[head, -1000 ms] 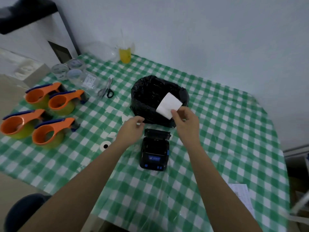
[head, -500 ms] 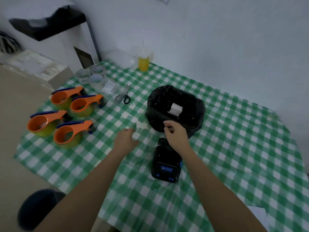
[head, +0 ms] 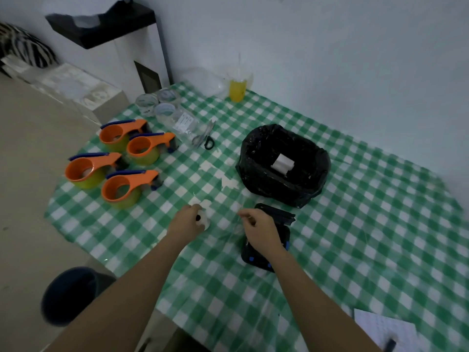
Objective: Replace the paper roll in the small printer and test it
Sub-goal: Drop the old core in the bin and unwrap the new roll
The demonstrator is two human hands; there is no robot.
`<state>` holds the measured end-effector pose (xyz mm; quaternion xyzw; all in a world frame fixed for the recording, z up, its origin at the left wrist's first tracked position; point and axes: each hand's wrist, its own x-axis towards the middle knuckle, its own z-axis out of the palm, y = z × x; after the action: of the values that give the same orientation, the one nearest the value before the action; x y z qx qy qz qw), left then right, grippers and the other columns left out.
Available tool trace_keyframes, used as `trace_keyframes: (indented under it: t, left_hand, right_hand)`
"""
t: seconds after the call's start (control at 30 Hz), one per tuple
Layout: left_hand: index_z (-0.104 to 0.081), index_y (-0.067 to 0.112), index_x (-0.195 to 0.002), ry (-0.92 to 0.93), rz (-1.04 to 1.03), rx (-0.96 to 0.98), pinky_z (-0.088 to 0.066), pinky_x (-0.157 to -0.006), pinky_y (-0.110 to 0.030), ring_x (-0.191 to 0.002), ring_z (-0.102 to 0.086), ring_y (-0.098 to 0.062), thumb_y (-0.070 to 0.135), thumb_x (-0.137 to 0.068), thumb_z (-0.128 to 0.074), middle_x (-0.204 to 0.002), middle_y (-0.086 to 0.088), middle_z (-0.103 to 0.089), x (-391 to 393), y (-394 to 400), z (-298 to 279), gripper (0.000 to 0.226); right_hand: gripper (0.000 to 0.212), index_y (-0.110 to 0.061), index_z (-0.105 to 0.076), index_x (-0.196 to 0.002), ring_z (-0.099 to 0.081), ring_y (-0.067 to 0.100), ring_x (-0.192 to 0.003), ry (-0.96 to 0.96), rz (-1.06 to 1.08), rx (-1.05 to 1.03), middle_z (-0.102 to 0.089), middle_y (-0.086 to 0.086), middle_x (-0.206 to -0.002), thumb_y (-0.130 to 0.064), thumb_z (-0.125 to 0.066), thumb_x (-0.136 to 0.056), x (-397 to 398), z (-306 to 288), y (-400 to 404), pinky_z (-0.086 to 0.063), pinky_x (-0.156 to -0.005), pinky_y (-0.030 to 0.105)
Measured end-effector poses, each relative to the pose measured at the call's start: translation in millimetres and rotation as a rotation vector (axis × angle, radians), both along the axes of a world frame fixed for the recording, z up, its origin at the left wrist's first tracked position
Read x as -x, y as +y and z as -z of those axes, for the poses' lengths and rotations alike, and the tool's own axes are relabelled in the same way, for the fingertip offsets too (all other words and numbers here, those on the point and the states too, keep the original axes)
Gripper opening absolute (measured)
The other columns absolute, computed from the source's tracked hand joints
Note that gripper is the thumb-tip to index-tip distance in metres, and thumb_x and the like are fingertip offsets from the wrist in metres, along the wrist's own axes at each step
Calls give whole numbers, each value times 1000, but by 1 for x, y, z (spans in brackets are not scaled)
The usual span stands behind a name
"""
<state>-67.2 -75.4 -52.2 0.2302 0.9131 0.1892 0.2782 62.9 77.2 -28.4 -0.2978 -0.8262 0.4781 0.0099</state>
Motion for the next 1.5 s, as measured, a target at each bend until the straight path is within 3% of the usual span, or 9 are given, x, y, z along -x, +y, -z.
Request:
trace_keyframes:
  t: [0.2,0.33,0.47,0.63,0.83,1.03,1.27,1.43,1.5]
  left_hand:
    - [-56,17,-116,-172,-84,-460,-54,-88,-41,-104,-58,-23,19,-76,-72,-116,-6,-58,-12,14,-36,43]
    - [-58,23,-113,-339,-58,-592,-56,-78,-26,-102,-59,-16,14,-79,-69,-108,6,-57,-19,24,-60,37]
    - [-59,27,-104,-415,20,-677,-58,-71,-19,-102,-59,-8,4,-78,-66,-105,11,-59,-25,30,-72,35]
    - [-57,31,-102,-384,132,-693,-57,-82,-27,-102,-57,-5,3,-78,-65,-111,4,-58,-31,33,-80,38]
    - [-53,36,-105,-280,240,-692,-51,-90,-22,-106,-54,-3,3,-75,-66,-113,11,-54,-32,37,-81,46]
    - [-51,38,-108,-199,320,-659,-51,-97,-37,-110,-53,-10,6,-74,-67,-111,19,-50,-31,42,-85,49]
    - [-54,23,-114,-159,387,-626,-49,-97,-37,-107,-53,-10,5,-74,-67,-107,23,-48,-22,49,-88,46]
    - [-55,24,-113,-185,346,-614,-52,-94,-35,-107,-54,-12,6,-73,-67,-111,11,-54,-18,56,-80,45]
    - [-56,25,-111,-229,276,-624,-54,-92,-34,-106,-56,-12,8,-74,-68,-114,4,-56,-16,61,-75,42]
  right_hand:
    - [28,-22,-61,-118,-55,11,-99,134,34,128,-58,-3,-114,-14,-54,-93,-8,-8,5,-49,-84,24]
    - [34,-26,-57,-126,-49,5,-116,194,44,222,-52,-9,-131,-24,-57,-92,-8,-24,10,-43,-98,26]
    - [25,-26,-65,-113,-59,10,-111,230,38,173,-64,-6,-119,-30,-61,-89,-13,-34,16,-50,-94,29]
    - [18,-15,-69,-104,-62,9,-94,263,101,108,-67,1,-103,-11,-58,-90,-20,-47,21,-49,-79,7]
    - [7,-12,-69,-89,-64,10,-82,269,176,139,-69,-5,-84,-12,-62,-87,-23,-56,21,-53,-80,25]
    - [9,-14,-64,-95,-61,12,-92,223,169,87,-66,4,-101,-15,-56,-91,-23,-54,23,-48,-79,21]
    - [10,-18,-64,-88,-59,11,-90,229,167,91,-64,6,-102,-10,-59,-89,-12,-55,27,-50,-80,22]
    - [24,-29,-58,-76,-58,16,-88,215,187,58,-62,8,-98,-10,-57,-90,-6,-50,34,-48,-79,25]
    - [22,-25,-59,-77,-57,14,-84,242,225,59,-62,5,-94,-9,-54,-91,-3,-48,36,-46,-76,23]
